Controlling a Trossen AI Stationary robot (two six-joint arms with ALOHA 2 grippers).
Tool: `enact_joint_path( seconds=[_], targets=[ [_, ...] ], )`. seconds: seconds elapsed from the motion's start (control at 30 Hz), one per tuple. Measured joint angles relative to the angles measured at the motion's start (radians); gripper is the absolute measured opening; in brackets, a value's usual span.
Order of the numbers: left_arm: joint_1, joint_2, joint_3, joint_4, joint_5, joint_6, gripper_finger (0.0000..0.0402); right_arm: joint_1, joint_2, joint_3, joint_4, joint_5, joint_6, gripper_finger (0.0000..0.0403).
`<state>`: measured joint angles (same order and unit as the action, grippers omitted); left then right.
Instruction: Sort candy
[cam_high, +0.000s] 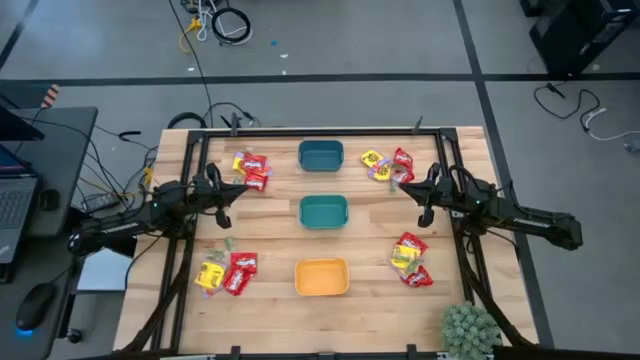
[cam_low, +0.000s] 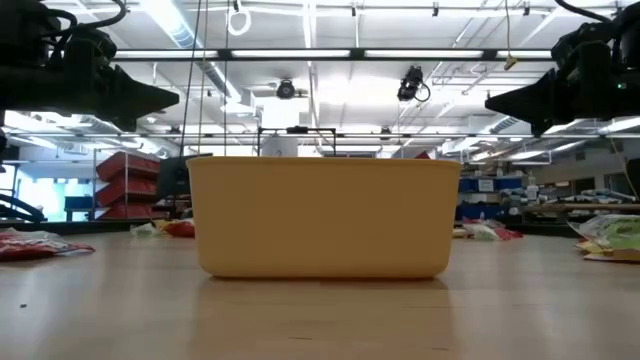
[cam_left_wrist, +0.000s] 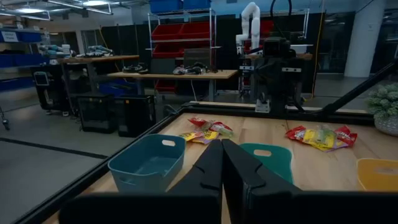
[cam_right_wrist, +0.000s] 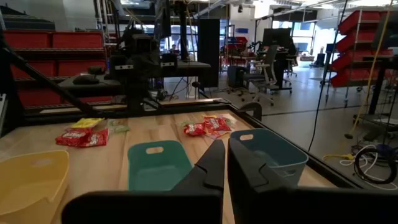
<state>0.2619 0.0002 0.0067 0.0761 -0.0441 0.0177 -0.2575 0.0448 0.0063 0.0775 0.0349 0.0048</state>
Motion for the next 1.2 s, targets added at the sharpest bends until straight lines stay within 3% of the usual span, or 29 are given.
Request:
enact_joint_path(
  seconds=[0.57,1.0,1.2],
  targets=[
    [0.0,0.0,0.0,0.0,0.0,0.0,0.0006,0.0,0.0,0.0,0.002,0.0,0.0,0.0007],
    [0.0,0.0,0.0,0.0,0.0,0.0,0.0006,0.0,0.003,0.0,0.163,0.003,-0.046,0.0007],
    [0.0,0.0,0.0,0.0,0.0,0.0,0.0006,0.0,0.087,0.0,0.157,0.092,0.062,0.0004]
  ],
)
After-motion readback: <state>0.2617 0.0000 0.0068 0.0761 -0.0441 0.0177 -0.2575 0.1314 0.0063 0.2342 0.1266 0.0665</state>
